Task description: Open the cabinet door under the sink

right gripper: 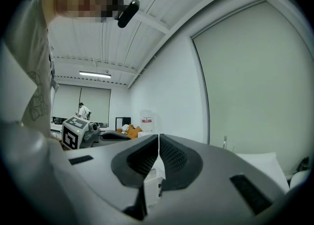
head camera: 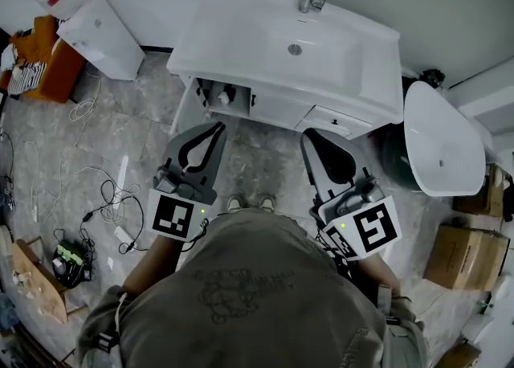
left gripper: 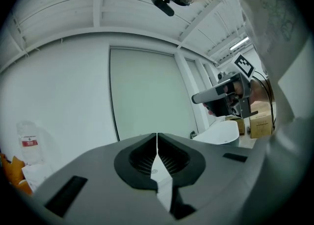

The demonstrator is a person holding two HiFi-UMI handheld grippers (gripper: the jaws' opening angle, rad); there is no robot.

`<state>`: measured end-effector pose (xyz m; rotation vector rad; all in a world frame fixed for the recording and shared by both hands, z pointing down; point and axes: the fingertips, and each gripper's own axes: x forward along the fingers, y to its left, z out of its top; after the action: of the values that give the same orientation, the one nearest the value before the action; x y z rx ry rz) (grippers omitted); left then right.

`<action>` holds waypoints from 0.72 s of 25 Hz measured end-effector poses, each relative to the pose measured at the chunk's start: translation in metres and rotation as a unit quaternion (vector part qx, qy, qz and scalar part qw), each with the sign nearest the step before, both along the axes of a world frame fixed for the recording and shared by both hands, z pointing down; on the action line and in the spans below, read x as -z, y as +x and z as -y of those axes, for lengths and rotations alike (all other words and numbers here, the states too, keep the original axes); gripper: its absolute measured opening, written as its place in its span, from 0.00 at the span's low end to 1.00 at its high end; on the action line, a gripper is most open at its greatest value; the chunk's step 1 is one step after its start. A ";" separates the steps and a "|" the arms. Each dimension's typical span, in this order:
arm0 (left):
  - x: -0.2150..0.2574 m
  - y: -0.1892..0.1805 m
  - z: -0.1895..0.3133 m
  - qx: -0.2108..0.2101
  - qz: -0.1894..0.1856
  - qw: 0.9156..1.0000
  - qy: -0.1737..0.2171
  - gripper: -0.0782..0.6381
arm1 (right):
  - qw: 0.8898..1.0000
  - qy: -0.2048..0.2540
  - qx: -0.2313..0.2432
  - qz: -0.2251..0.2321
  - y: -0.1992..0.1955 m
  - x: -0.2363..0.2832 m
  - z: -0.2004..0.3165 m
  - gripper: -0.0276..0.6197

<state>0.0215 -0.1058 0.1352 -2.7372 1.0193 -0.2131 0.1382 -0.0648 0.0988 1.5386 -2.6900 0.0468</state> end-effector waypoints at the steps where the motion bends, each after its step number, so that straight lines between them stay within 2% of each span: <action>1: -0.001 0.000 -0.001 -0.001 0.001 1.000 -0.001 0.14 | 1.000 -0.001 0.001 -0.002 -0.001 -0.001 0.000 0.09; 18: -0.005 -0.007 0.002 0.026 0.008 1.000 -0.011 0.14 | 1.000 -0.007 0.022 0.008 -0.007 -0.012 0.005 0.09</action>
<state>0.0142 -0.1081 0.1405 -2.7263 1.0921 -0.2545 0.1310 -0.0702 0.1108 1.4802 -2.7288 0.0756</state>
